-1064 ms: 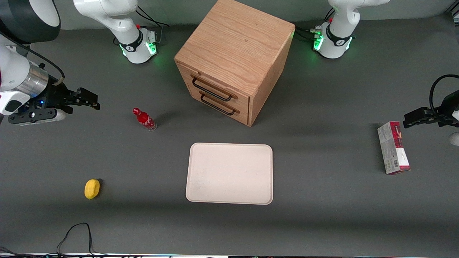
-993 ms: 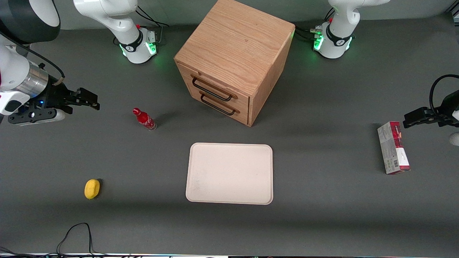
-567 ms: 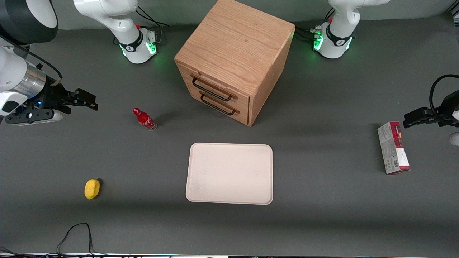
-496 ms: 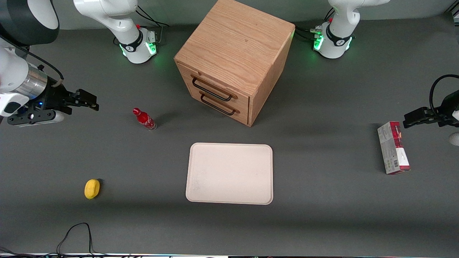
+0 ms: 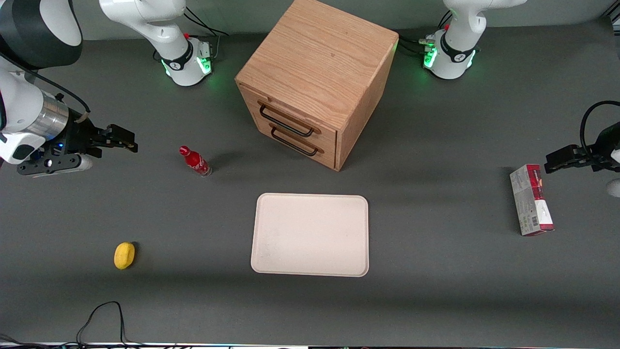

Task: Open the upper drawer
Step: 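Move the right gripper to the upper drawer's black handle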

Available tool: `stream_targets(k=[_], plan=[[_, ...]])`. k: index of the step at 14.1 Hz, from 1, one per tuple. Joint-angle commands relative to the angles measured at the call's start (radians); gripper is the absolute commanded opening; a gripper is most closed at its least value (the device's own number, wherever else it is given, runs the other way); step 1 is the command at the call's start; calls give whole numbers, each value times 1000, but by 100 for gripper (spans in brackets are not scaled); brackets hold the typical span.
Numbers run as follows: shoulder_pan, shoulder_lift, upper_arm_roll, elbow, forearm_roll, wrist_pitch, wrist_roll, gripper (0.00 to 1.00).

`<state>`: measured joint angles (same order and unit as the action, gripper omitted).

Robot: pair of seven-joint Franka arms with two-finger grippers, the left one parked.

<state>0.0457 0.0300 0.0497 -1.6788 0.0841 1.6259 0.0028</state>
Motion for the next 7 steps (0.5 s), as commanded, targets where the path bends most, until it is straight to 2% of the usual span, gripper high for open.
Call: stream_targets(k=[1, 4, 7], plan=[[34, 39, 7, 54, 23, -31, -38, 100], [98, 60, 9, 66, 52, -18, -64, 100], [178, 155, 9, 154, 83, -23, -63, 100]])
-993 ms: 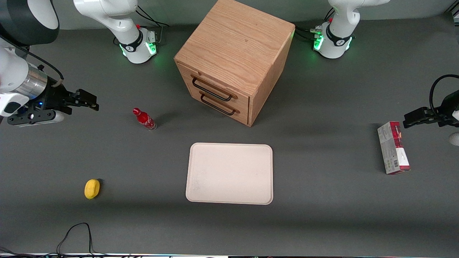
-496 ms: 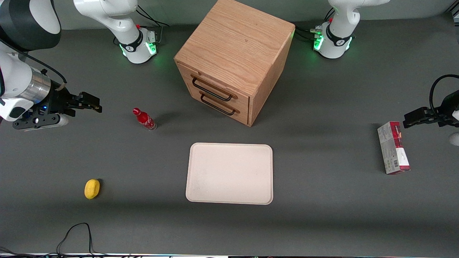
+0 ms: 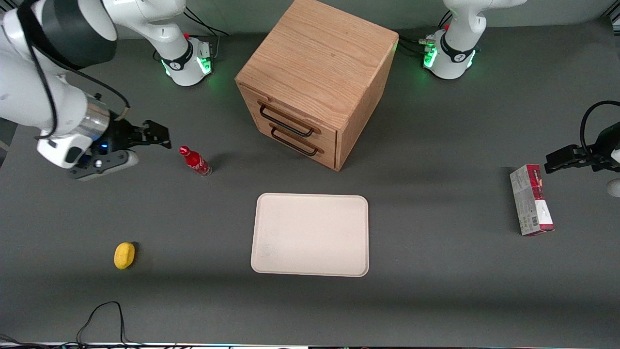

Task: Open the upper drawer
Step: 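Move the right gripper to the upper drawer's black handle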

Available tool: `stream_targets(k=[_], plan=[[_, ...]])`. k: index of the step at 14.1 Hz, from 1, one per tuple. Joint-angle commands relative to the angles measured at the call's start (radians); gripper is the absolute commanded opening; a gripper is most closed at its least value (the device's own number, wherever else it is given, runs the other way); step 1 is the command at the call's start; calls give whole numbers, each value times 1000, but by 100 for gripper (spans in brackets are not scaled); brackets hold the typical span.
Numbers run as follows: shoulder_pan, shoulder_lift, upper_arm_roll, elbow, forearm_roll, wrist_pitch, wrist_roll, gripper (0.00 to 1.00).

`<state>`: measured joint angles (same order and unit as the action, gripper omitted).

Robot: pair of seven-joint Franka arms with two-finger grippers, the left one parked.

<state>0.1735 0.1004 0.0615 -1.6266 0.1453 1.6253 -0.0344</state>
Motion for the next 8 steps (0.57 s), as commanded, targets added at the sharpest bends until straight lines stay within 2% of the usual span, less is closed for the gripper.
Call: stream_targets(k=[1, 5, 8], plan=[[90, 91, -5, 108, 13, -18, -27, 100], [200, 139, -3, 113, 22, -5, -33, 100], [265, 168, 3, 117, 27, 8, -190, 100]])
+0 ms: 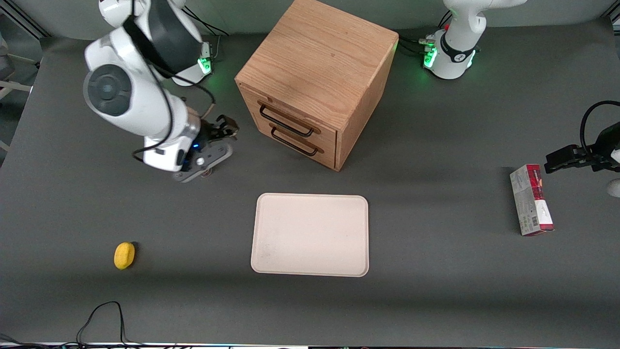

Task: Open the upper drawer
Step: 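Move the right gripper to the upper drawer's black handle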

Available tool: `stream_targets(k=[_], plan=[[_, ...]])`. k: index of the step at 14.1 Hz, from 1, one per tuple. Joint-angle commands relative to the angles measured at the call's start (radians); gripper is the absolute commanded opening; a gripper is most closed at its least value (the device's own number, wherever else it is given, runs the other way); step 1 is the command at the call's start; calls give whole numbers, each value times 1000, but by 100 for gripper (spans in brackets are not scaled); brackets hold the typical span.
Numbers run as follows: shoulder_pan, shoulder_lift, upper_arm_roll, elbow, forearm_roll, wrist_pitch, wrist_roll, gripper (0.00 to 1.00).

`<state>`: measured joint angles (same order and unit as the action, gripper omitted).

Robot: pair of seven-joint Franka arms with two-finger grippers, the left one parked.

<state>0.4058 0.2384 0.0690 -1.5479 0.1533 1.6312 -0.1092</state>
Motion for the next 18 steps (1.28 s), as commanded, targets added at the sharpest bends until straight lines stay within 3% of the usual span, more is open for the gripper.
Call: stream_targets(k=[1, 6, 18], plan=[[60, 42, -6, 38, 20, 15, -176, 100], [114, 93, 9, 57, 58, 21, -198, 100], [177, 145, 8, 45, 68, 64, -195, 100]])
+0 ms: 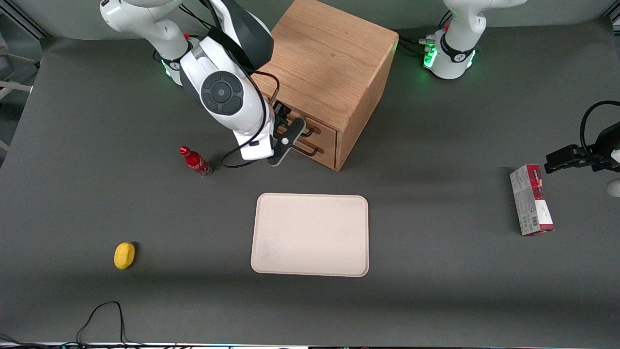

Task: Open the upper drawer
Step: 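Hook the right gripper fingers around the upper drawer handle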

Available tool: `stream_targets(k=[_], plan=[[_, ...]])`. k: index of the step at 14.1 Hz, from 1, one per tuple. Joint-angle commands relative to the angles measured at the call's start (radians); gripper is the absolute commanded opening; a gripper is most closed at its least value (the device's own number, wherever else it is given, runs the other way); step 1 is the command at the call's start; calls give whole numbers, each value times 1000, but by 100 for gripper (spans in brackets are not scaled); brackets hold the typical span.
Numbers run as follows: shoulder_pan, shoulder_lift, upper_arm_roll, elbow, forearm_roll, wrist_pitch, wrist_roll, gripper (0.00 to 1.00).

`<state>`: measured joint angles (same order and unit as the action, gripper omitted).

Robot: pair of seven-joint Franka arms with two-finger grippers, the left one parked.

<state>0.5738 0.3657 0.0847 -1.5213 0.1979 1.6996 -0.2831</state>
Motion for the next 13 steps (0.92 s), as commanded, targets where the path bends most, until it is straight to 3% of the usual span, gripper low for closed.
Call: stream_targets(k=[1, 13], plan=[[9, 19, -6, 16, 23, -6, -21, 100], [21, 53, -6, 1, 23, -8, -24, 100]])
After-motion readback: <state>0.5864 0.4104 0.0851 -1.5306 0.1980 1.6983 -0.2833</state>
